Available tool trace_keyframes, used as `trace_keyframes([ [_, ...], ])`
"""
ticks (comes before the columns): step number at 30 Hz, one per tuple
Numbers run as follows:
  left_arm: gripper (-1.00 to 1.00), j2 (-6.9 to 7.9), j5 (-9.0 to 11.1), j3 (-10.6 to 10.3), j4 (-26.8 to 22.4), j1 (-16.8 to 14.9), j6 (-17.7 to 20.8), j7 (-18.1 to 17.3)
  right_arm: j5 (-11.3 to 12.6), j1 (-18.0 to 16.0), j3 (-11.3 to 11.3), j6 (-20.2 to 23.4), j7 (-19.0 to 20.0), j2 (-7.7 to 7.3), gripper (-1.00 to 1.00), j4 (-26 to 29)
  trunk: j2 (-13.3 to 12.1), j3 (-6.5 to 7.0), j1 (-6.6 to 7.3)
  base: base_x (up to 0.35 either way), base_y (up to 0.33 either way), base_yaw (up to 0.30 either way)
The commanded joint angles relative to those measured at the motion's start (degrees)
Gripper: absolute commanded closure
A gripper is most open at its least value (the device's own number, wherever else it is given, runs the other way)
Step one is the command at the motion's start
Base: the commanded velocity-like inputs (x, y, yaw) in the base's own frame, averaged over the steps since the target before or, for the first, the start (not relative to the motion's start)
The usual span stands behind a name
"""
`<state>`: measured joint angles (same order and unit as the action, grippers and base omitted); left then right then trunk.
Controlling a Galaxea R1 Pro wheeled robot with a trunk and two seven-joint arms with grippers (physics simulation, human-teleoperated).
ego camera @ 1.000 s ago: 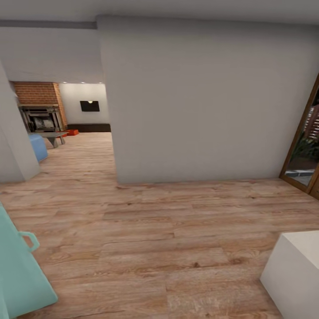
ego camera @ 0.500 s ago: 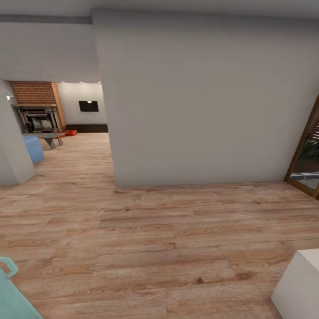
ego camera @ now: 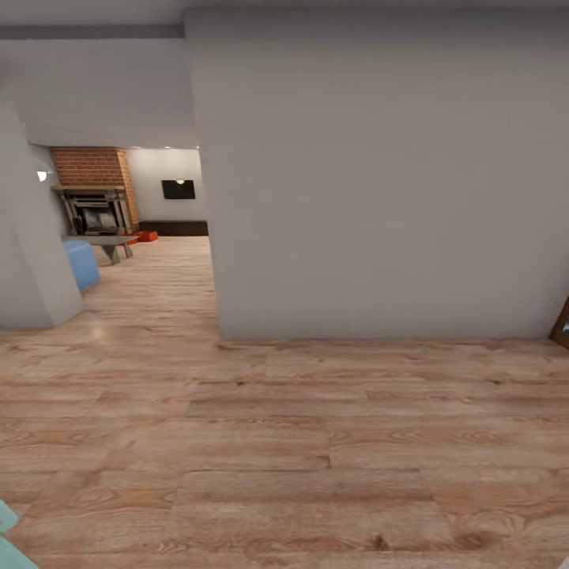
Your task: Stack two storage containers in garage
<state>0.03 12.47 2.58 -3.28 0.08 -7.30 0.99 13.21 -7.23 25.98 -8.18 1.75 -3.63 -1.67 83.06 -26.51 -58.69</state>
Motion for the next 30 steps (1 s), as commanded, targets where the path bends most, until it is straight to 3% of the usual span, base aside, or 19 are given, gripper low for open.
trace_keyframes([
  [1,-1.00,-0.02,0.01,0.23,-0.06,0.01,-0.09,0.06,0.62,-0.07,0.47,-0.34,0.18,0.01,-1.00,-0.18,0.02,-0.05,-0.03,0.333,0.000,0.266],
  [9,-1.00,-0.03,0.01,0.22,-0.06,0.01,-0.09,0.06,0.62,-0.07,0.43,-0.38,0.18,0.01,-1.00,-0.18,0.02,-0.05,-0.03,0.333,0.000,0.235],
  [30,-1.00,-0.08,0.01,0.23,-0.06,0.01,-0.11,0.06,0.85,-0.07,0.73,-0.10,0.19,-0.06,-1.00,-0.17,0.02,-0.05,-0.03,0.333,0.000,0.008],
])
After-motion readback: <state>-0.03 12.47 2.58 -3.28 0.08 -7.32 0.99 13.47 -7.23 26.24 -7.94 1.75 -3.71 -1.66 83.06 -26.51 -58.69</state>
